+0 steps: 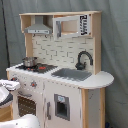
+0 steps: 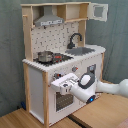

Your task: Play with the kitchen

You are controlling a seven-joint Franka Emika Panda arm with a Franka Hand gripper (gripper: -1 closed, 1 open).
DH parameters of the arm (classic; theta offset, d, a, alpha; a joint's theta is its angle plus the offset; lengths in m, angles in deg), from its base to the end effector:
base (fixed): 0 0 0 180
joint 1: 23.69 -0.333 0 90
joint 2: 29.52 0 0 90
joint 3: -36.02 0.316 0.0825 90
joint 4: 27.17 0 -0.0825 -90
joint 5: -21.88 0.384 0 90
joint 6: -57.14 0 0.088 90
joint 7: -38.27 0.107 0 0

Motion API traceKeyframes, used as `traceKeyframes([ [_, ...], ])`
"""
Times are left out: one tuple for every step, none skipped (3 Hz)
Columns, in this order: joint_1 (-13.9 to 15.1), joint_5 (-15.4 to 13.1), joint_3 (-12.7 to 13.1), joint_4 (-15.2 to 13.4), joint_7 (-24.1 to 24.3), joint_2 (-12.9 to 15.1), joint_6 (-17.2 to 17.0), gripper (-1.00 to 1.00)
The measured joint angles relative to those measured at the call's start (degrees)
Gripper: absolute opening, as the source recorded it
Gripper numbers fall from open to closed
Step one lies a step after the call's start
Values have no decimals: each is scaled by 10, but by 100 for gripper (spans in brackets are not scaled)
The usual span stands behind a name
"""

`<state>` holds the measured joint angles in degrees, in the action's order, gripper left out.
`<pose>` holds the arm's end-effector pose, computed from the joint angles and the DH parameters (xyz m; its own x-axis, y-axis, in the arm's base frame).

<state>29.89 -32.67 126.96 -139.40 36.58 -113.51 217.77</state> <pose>0.3474 0.5387 0.3081 0.1347 0.6458 -0.7515 -0.1500 0.7630 0.6288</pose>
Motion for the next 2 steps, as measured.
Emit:
traceKeyframes([
  [0, 0, 0, 0, 40, 1, 3, -100],
  [0, 0, 1, 0, 40, 1, 4, 100],
])
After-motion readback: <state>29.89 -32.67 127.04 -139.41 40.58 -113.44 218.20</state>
